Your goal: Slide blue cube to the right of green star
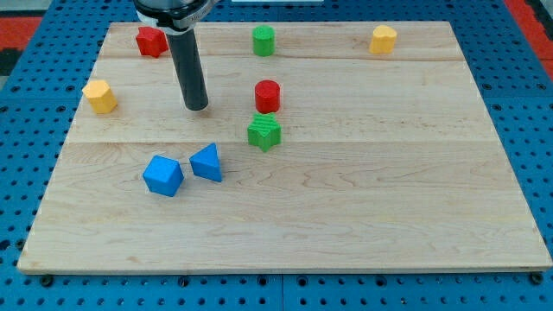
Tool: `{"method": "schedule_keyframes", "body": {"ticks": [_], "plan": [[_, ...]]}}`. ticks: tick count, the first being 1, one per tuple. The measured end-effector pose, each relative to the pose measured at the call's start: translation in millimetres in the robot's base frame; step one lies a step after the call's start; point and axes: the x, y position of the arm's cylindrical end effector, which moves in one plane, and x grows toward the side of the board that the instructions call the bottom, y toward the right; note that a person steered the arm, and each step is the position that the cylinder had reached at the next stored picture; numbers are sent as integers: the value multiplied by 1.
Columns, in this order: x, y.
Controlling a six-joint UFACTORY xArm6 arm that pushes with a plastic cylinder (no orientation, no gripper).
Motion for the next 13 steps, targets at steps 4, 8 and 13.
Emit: {"method": "schedule_keyframes", "body": {"ticks": [4, 8, 13], "plan": [[-2, -4], [114, -48], [157, -100]]}}
